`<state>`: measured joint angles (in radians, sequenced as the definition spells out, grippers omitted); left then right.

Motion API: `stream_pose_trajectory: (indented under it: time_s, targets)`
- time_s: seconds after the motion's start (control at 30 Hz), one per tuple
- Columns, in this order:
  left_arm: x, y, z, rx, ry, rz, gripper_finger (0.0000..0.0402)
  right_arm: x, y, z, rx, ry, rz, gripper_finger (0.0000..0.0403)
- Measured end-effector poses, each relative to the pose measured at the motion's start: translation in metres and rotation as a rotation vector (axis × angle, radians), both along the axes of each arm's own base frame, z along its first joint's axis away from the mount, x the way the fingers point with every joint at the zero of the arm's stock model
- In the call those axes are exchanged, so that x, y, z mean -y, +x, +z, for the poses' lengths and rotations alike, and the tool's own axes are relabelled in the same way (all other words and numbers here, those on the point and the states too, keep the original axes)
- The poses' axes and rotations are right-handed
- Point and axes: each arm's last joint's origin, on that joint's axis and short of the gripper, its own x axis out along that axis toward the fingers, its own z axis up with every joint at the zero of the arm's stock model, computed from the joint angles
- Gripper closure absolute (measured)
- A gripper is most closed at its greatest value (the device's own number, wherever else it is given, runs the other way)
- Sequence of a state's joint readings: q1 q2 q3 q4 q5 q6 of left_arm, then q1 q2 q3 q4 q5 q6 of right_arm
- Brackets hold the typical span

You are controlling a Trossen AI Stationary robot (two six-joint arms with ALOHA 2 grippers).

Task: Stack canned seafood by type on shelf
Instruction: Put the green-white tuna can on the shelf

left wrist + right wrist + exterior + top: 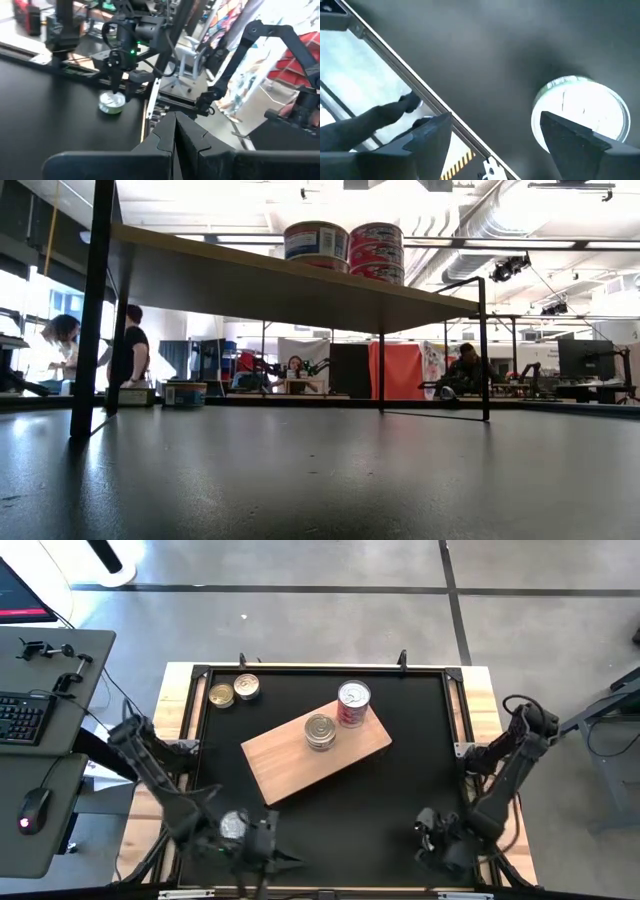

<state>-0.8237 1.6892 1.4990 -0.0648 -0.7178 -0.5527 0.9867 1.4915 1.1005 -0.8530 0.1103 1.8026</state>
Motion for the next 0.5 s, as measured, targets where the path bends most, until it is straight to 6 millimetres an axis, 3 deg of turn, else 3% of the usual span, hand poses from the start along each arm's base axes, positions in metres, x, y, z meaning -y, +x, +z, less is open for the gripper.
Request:
stream_pose_trajectory:
  time_s: [0.1,0.27,0.4,0.5]
  targets:
    - [-0.002,0.023,-0.015,0.0,0.001,-0.019,0.0402,-0.006,-0.012,-0.004,0.004,-0.01,-0.013,0.0109]
    - [-0.004,0.052,-0.035,0.016,0.0,-0.031,0.0402,-0.005,-0.027,-0.019,-0.139,0.01,-0.167,0.0109]
    - [-0.003,0.062,-0.041,0.066,-0.01,-0.03,0.0401,-0.003,-0.039,-0.031,-0.21,-0.003,-0.254,0.0115]
    - [-0.004,0.065,-0.043,0.066,-0.008,-0.026,0.0402,0.002,-0.044,-0.036,-0.269,-0.039,-0.283,0.0154]
